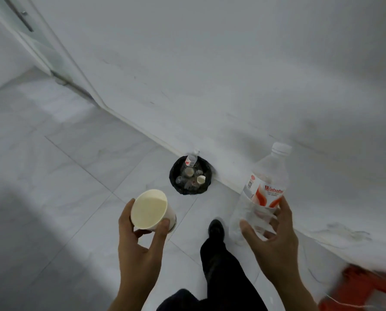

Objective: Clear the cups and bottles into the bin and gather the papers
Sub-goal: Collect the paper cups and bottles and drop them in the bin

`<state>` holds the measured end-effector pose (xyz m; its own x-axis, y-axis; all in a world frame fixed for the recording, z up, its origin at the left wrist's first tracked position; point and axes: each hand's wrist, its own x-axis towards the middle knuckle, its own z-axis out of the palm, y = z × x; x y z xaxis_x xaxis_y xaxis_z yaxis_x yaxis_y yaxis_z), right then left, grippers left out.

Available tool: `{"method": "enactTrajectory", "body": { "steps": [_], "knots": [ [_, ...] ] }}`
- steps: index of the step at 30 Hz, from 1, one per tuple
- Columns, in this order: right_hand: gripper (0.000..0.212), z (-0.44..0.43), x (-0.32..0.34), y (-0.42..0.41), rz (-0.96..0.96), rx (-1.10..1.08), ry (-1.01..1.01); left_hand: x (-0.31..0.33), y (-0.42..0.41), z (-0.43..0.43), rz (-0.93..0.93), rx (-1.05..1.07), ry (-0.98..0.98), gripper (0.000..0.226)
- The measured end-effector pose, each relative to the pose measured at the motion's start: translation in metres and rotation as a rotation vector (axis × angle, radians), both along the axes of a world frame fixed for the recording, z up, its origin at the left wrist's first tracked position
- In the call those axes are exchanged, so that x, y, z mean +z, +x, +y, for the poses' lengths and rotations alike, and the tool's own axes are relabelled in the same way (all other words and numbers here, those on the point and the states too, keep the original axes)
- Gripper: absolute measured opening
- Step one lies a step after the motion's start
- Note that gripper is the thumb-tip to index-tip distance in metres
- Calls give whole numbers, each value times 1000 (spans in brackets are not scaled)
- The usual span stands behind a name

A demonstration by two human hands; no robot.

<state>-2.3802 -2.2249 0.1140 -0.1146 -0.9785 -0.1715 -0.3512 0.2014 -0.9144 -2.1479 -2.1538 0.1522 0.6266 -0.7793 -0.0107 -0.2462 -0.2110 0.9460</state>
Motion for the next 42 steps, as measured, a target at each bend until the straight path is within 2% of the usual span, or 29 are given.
{"method": "enactTrajectory", "body": {
  "steps": [6, 11, 16, 23, 29, 33, 38, 40, 42],
  "knots": [
    [93, -133, -24, 23, -13, 108, 81, -16, 20, -115, 56, 67, 99, 82],
    [91, -197, -66, 39, 7, 167, 192, -90, 38, -193, 35, 41, 216, 82],
    [92, -229, -152, 51, 86, 118, 298, -256, 53, -267, 43, -30, 392, 77],
    [96, -240, -316, 59, 154, 133, 352, -521, 60, -335, -78, -171, 581, 75],
    [95, -238, -444, 70, 171, 210, 367, -659, 48, -376, -118, -151, 664, 77],
    [95, -241, -492, 81, 146, 232, 360, -709, 45, -396, -143, -201, 662, 80],
    [95, -270, -532, 110, 226, 343, 346, -716, 55, -407, -121, -516, 748, 101],
    [99, -286, -547, 124, 290, 406, 390, -706, 68, -399, -144, -548, 737, 94],
    [99, -303, -561, 140, 354, 486, 437, -694, 87, -384, -258, -479, 650, 74]
  ]
}}
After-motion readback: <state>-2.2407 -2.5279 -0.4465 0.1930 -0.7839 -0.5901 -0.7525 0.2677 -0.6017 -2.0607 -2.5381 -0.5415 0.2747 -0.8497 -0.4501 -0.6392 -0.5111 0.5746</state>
